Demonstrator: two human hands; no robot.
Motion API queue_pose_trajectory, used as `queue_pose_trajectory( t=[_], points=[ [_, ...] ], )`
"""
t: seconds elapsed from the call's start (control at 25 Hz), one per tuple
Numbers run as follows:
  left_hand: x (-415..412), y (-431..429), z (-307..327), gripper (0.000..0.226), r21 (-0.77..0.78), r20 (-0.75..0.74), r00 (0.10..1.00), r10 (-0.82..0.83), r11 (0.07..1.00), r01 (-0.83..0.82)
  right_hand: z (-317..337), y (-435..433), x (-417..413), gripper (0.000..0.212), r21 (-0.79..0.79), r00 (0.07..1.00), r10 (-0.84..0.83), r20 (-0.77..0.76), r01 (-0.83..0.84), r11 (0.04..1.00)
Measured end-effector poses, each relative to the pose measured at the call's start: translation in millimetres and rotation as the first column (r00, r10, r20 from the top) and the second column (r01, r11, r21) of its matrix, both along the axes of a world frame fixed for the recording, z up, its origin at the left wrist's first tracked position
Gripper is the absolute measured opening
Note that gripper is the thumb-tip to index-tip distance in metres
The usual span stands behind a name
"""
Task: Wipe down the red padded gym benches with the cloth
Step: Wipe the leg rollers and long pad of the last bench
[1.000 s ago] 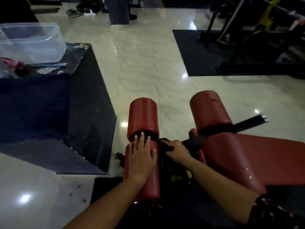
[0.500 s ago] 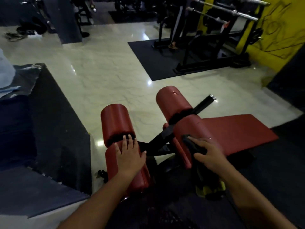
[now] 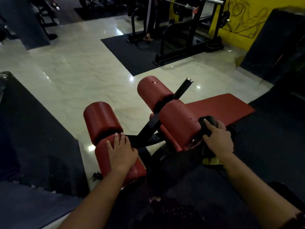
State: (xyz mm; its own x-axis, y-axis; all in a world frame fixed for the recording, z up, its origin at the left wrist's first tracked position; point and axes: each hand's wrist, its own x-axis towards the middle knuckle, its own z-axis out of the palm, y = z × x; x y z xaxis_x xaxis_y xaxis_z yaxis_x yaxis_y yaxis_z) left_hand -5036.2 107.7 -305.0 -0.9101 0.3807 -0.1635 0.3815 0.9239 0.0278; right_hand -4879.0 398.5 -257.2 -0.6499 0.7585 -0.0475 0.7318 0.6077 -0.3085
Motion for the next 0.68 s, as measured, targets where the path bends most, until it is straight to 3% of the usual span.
queue_pose_trajectory(
  t=[0.12, 0.28, 0.44, 0.6, 0.68],
  points=[
    [0.7, 0.6, 0.7, 0.065, 0.007, 0.002, 1.0, -0.004, 1.0, 0.004, -0.3, -18.5, 6.7, 0.065, 0.35, 0.99, 0.1, 0.097, -0.128, 0.928],
    [-0.2, 2.6, 0.8, 0.066, 0.029, 0.0, 1.0, 0.003, 1.0, -0.003, -10.3, -40.0, 8.6, 0.058, 0.525, 0.964, 0.236, 0.124, -0.266, 0.809],
    [-0.5, 4.6, 1.9, 0.066, 0.033, 0.005, 1.0, 0.009, 0.999, -0.009, -16.7, -60.5, 4.3, 0.048, 0.59, 0.897, 0.387, 0.213, -0.434, 0.681],
    [-0.3, 3.5, 3.5, 0.065, 0.024, -0.005, 1.0, 0.004, 1.0, -0.004, -18.9, -90.1, -20.1, 0.035, 0.582, 0.727, 0.5, 0.471, -0.682, 0.443],
    [0.5, 3.4, 3.7, 0.065, 0.028, -0.007, 1.0, 0.003, 1.0, -0.003, -22.9, -97.4, -38.1, 0.044, 0.493, 0.68, 0.435, 0.59, -0.73, 0.473]
  ],
)
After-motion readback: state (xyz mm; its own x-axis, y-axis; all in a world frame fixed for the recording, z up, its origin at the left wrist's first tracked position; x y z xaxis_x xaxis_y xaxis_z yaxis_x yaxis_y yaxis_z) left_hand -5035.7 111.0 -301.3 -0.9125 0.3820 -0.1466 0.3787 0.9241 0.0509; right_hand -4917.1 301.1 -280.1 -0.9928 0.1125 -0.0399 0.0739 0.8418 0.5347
